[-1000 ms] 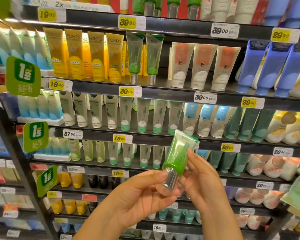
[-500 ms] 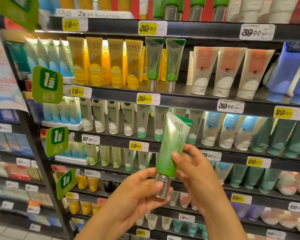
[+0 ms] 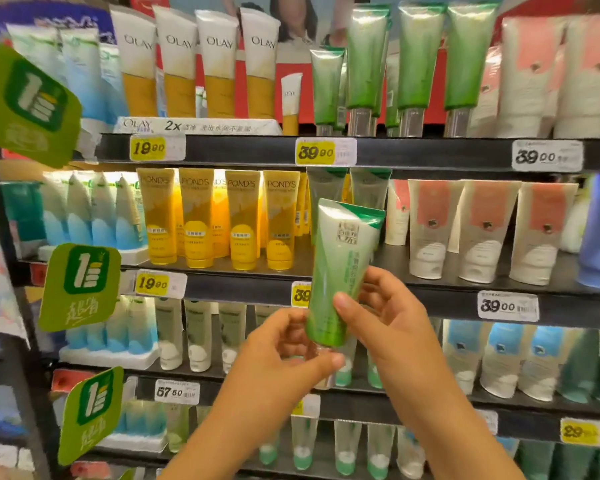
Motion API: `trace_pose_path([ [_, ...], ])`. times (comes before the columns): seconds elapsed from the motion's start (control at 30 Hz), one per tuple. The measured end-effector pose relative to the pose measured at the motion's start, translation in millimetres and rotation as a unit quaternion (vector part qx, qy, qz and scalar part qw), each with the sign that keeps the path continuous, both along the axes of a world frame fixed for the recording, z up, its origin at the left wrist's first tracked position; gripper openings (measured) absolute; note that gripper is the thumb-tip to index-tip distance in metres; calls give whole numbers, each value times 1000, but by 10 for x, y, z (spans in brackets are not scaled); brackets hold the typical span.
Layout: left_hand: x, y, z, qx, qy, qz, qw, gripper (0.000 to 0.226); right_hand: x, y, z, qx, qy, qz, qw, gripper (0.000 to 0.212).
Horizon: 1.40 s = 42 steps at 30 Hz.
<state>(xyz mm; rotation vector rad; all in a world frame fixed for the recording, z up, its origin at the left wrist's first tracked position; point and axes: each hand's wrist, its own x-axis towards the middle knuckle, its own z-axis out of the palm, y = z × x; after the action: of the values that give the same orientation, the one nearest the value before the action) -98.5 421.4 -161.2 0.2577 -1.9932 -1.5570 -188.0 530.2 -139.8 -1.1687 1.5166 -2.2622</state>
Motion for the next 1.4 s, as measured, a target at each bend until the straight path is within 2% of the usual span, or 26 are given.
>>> trace_pose_path([
  [0.2,-415,-251,626,-76,105,2,992,34,-293,-204,699,-17,98,-39,994,33],
  [0.33,-613,-428,1030,-130,136,-11,982,30,-442,-321,1141,-16,163,-75,984,26],
  [0.57,-931,-709,1590,-147,186,-18,971,29,-682,-437,1783,48,300,-177,936,21],
  [0.77,-1105,-1002,1973,-101,215,-21,971,24,-954,-451,2001,64,308,-328,891,28],
  [0.97,-1319,-1236,2240,-124,197,5,973,27,-1135,-560,2026,116,330,-423,836,41],
  [1.2,-1489,-1272,2310,-166,147,-7,975,32,-1286,-690,2063,198,322,-455,806,43],
  [1.3,-1523,-1281,2322,-182,131,8,975,27,-1338,-750,2057,210,315,-454,806,45],
  [1.4,-1546,-1278,2336,-198,109,21,974,23,-1384,-794,2067,219,308,-453,807,56],
])
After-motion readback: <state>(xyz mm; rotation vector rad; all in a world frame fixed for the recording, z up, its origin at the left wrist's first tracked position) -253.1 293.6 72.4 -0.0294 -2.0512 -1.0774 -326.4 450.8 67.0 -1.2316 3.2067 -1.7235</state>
